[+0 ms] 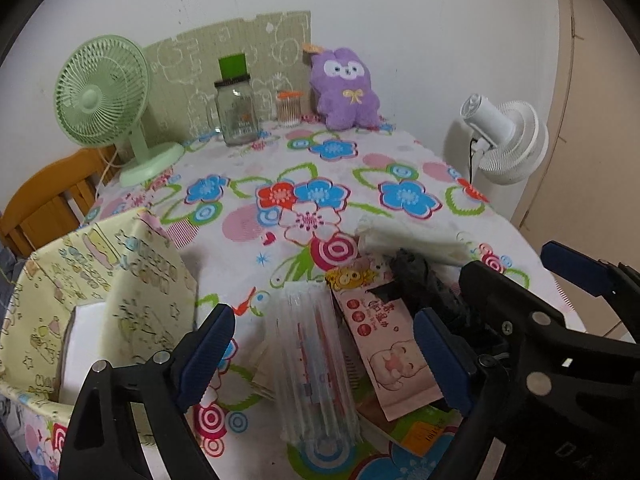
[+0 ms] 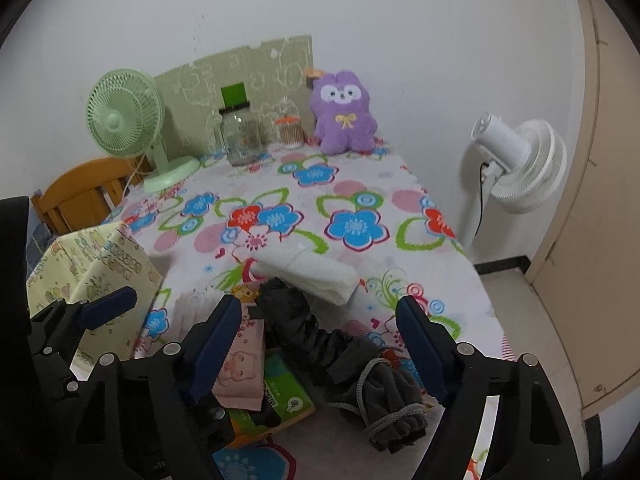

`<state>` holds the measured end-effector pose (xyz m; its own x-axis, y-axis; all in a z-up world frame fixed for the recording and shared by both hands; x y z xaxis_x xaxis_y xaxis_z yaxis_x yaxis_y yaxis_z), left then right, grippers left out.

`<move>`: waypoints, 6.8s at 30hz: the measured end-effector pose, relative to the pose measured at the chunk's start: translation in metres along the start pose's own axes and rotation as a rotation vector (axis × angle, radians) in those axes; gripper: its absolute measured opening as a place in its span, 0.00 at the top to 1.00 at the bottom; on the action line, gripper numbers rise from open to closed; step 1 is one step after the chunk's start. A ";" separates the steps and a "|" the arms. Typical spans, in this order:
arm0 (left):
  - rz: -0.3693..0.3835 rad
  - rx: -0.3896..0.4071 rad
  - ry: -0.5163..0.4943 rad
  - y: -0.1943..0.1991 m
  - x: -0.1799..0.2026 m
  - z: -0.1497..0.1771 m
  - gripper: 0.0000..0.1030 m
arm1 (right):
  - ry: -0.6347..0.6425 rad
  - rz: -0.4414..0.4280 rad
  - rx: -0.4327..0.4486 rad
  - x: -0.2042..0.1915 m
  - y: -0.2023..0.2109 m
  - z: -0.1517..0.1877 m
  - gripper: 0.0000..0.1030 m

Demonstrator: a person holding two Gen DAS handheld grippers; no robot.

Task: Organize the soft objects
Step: 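Grasp the pink printed packet with the left tool while the right tool grasps the black fabric bundle, then carry the pink packet and black bundle in both tools over the fabric box, then lower both tools into the fabric box and open them to release the items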

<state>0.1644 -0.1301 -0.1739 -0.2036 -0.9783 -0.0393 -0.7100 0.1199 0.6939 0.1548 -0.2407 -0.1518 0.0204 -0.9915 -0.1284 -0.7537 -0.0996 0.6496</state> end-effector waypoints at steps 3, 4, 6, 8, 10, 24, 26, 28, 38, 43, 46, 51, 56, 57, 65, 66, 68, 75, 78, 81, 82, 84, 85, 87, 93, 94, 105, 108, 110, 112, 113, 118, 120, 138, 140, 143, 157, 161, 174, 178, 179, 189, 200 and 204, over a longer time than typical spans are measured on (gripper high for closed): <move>0.005 -0.022 -0.003 -0.008 0.001 0.004 0.11 | -0.007 -0.011 -0.036 0.001 -0.012 0.005 0.22; 0.010 -0.026 -0.005 -0.010 0.002 0.005 0.11 | -0.009 -0.015 -0.049 0.001 -0.016 0.007 0.22; 0.013 -0.035 -0.018 -0.014 0.004 0.007 0.11 | -0.017 -0.028 -0.075 0.001 -0.025 0.010 0.22; 0.018 -0.045 -0.024 -0.017 0.006 0.009 0.11 | -0.019 -0.038 -0.097 -0.001 -0.032 0.014 0.26; 0.020 -0.058 -0.027 -0.021 0.007 0.011 0.11 | -0.019 -0.045 -0.117 -0.002 -0.039 0.017 0.31; 0.026 -0.057 -0.069 -0.023 0.017 0.010 0.11 | -0.036 -0.128 -0.179 -0.012 -0.058 0.024 0.77; 0.036 -0.054 -0.075 -0.022 0.020 0.008 0.11 | -0.038 -0.130 -0.177 -0.011 -0.056 0.023 0.80; 0.044 -0.047 -0.079 -0.020 0.024 0.006 0.11 | -0.040 -0.132 -0.172 -0.009 -0.052 0.022 0.81; 0.096 -0.115 -0.075 -0.032 0.037 0.012 0.44 | -0.047 -0.114 -0.152 0.001 -0.039 0.019 0.81; 0.149 -0.150 -0.045 -0.031 0.039 0.016 0.59 | -0.050 -0.115 -0.155 -0.002 -0.038 0.021 0.81; 0.151 -0.148 -0.049 -0.028 0.039 0.016 0.60 | -0.048 -0.111 -0.152 -0.004 -0.035 0.021 0.81; 0.148 -0.123 -0.055 -0.018 0.037 0.012 0.60 | -0.048 -0.098 -0.141 -0.006 -0.029 0.018 0.81; 0.138 -0.094 -0.058 -0.007 0.034 0.005 0.60 | -0.048 -0.086 -0.118 -0.009 -0.018 0.011 0.81; 0.137 -0.087 -0.059 -0.004 0.033 0.004 0.60 | -0.047 -0.085 -0.114 -0.009 -0.016 0.009 0.81; 0.133 -0.038 -0.068 0.016 0.030 -0.006 0.60 | -0.036 -0.061 -0.083 -0.015 0.004 -0.001 0.81; 0.132 -0.030 -0.069 0.020 0.029 -0.008 0.60 | -0.034 -0.058 -0.077 -0.016 0.006 -0.003 0.81; 0.128 -0.017 -0.071 0.026 0.027 -0.010 0.60 | -0.031 -0.053 -0.065 -0.018 0.013 -0.006 0.81; 0.117 0.027 -0.081 0.049 0.022 -0.018 0.60 | -0.026 -0.047 -0.025 -0.028 0.034 -0.015 0.81; 0.115 0.052 -0.079 0.060 0.018 -0.022 0.60 | -0.021 -0.045 -0.006 -0.034 0.044 -0.020 0.81; 0.110 0.072 -0.077 0.069 0.013 -0.024 0.60 | -0.012 -0.044 0.007 -0.040 0.052 -0.024 0.81; 0.109 0.077 -0.077 0.072 0.011 -0.025 0.60 | -0.009 -0.043 0.010 -0.042 0.055 -0.025 0.81; 0.104 0.090 -0.078 0.078 0.007 -0.027 0.60 | -0.005 -0.040 0.017 -0.047 0.060 -0.027 0.81; 0.100 0.096 -0.078 0.081 0.005 -0.028 0.60 | -0.003 -0.040 0.021 -0.049 0.062 -0.029 0.81; 0.090 0.107 -0.076 0.087 0.000 -0.031 0.60 | 0.000 -0.041 0.028 -0.053 0.066 -0.031 0.81; 0.070 0.136 -0.068 0.099 -0.015 -0.037 0.60 | 0.021 -0.049 0.051 -0.070 0.077 -0.040 0.81; 0.067 0.137 -0.067 0.101 -0.018 -0.037 0.60 | 0.024 -0.054 0.054 -0.074 0.077 -0.042 0.81; 0.015 0.141 -0.028 0.105 -0.056 -0.043 0.60 | 0.061 -0.096 0.052 -0.111 0.072 -0.055 0.81; 0.002 0.137 -0.021 0.105 -0.066 -0.043 0.60 | 0.068 -0.111 0.044 -0.122 0.068 -0.056 0.81; -0.005 0.135 -0.017 0.105 -0.072 -0.044 0.60 | 0.075 -0.119 0.042 -0.130 0.066 -0.057 0.81; -0.013 0.135 -0.014 0.105 -0.079 -0.044 0.60 | 0.080 -0.125 0.039 -0.135 0.063 -0.058 0.81; -0.015 0.134 -0.012 0.105 -0.082 -0.043 0.60 | 0.084 -0.130 0.039 -0.139 0.062 -0.059 0.81; -0.032 0.132 0.003 0.104 -0.098 -0.043 0.60 | 0.103 -0.149 0.034 -0.156 0.058 -0.060 0.81; -0.040 0.130 0.009 0.104 -0.104 -0.042 0.60 | 0.112 -0.156 0.032 -0.162 0.054 -0.061 0.81; -0.111 0.091 0.060 0.091 -0.172 -0.034 0.60 | 0.195 -0.224 -0.013 -0.229 0.021 -0.063 0.81; -0.120 0.085 0.067 0.088 -0.180 -0.032 0.60 | 0.206 -0.233 -0.020 -0.238 0.018 -0.062 0.81; -0.125 0.074 0.073 0.084 -0.189 -0.030 0.60 | 0.218 -0.244 -0.031 -0.248 0.012 -0.062 0.81; -0.143 -0.022 0.103 0.048 -0.228 -0.011 0.59 | 0.243 -0.288 -0.122 -0.284 -0.030 -0.048 0.81; -0.145 -0.059 0.116 0.037 -0.235 -0.004 0.59 | 0.244 -0.302 -0.161 -0.292 -0.045 -0.041 0.81; -0.135 -0.104 0.133 0.027 -0.234 0.006 0.24 | 0.221 -0.292 -0.208 -0.287 -0.063 -0.031 0.38; -0.131 -0.090 0.125 0.032 -0.229 0.002 0.19 | 0.215 -0.290 -0.192 -0.281 -0.057 -0.034 0.35; -0.131 -0.087 0.123 0.032 -0.227 0.001 0.18 | 0.215 -0.286 -0.188 -0.280 -0.056 -0.034 0.34; -0.120 -0.039 0.114 0.050 -0.206 -0.008 0.15 | 0.196 -0.259 -0.137 -0.259 -0.032 -0.042 0.25; -0.089 0.020 0.092 0.073 -0.173 -0.017 0.09 | 0.167 -0.232 -0.065 -0.230 0.001 -0.050 0.12; -0.087 0.041 0.081 0.080 -0.161 -0.020 0.04 | 0.151 -0.216 -0.039 -0.217 0.012 -0.052 0.09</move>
<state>0.1539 0.0340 -0.0982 -0.0863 -0.9955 -0.0389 -0.7502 0.0392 0.6600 0.1755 -0.0308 -0.0770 0.2779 -0.9479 -0.1559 -0.6952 -0.3104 0.6483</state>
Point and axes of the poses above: each gripper's, at about its wrist camera, not at the fingertips, and y roughly against the way its jaws point, x to its right, z to its underside, the point moved 8 cm from there along -y, roughly the way its jaws point, and after that the axes turned 2 degrees about x, right-handed, at the moved point
